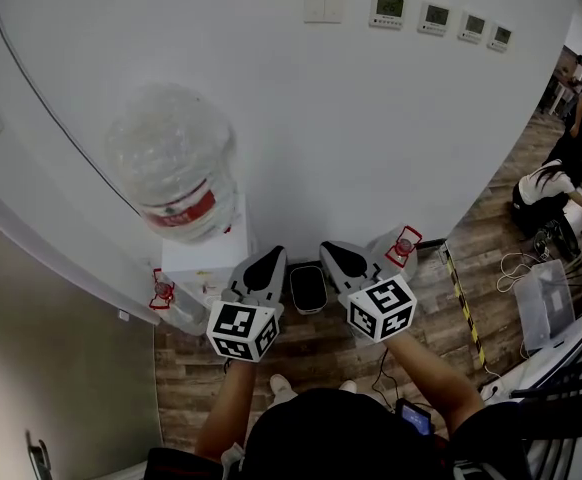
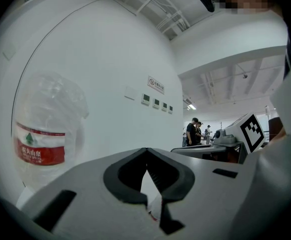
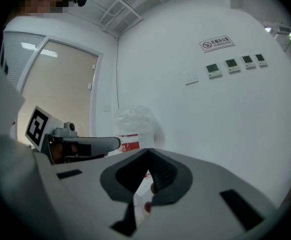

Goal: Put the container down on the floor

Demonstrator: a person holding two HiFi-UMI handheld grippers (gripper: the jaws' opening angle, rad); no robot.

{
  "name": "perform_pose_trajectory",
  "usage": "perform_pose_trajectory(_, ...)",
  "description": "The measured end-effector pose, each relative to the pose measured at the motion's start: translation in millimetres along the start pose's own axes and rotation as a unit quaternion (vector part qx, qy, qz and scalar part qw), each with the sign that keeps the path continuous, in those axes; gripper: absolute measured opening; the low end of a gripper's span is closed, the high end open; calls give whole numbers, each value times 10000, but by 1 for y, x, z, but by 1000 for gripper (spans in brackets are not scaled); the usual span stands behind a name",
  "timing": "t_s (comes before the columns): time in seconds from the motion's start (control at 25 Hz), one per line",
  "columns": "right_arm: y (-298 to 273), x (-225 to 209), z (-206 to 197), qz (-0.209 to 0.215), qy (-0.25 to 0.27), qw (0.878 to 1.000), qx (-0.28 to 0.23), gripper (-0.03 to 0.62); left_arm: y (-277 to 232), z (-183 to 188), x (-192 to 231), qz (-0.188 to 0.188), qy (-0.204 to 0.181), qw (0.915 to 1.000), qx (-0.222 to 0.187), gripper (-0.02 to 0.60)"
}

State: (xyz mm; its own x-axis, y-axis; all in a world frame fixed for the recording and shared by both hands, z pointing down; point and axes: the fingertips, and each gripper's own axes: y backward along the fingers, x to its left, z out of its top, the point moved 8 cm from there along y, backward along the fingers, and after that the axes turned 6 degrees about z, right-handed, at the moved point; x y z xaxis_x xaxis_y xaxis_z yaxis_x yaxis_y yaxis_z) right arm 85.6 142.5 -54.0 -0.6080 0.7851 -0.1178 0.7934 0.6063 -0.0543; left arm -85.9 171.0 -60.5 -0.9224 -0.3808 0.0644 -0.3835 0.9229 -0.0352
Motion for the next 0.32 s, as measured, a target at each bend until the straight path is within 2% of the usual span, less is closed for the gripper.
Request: perform_pose_trajectory(0.32,2,-3,4,79,24,10000,-3,29,-1,6,-2,80,-7,10000,-57,18)
